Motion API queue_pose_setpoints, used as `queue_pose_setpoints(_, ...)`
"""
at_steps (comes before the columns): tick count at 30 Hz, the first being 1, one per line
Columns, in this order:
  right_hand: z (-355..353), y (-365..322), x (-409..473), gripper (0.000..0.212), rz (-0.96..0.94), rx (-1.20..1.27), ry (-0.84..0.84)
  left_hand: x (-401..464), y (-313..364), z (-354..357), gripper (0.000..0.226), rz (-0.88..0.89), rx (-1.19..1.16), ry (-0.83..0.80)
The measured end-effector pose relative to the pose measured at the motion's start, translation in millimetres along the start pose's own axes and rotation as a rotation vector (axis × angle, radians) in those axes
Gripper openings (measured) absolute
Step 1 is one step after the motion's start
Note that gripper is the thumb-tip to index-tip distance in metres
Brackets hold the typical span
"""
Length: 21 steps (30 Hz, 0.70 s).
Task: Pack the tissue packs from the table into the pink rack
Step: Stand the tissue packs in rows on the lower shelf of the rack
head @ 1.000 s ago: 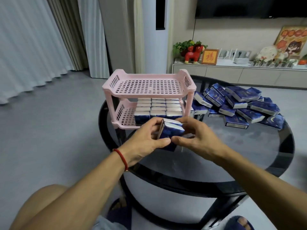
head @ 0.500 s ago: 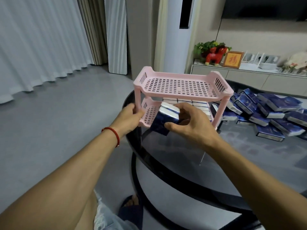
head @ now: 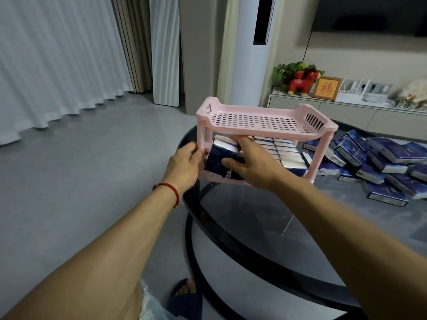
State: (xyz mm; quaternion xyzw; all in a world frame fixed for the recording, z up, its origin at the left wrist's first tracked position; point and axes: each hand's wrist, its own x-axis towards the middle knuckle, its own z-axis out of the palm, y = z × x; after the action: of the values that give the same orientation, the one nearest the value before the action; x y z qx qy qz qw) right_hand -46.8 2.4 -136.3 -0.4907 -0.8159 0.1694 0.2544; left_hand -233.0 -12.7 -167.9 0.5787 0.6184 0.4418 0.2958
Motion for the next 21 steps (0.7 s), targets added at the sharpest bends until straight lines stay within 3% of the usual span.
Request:
queue_pose_setpoints(4, 10.1, 7.9, 23.0, 0.067, 0.104, -0.23, -0.113, -2.6, -0.1, -1.1, 0.023, 0.014, 0.012, -0.017)
queue_pose_setpoints(9, 7.0, 11.3, 45.7, 0.052, 0.184, -0.374, -0.177, -1.1, 0.1, -0.7, 0.025, 0.026, 0.05, -0.016)
queue_pose_setpoints(14, 1.1, 14.9, 68.5, 0.03, 0.312, -0.245, -0.253, 1.7, -1.3, -0.6, 0.025, 0.012, 0.037, -0.019)
queue_pose_setpoints(21, 1.0, 23.1, 87.5, 0.032, 0.422, -0.096, -0.239, 1.9, -0.6, -2.9, 0.025, 0.008, 0.017, -0.051)
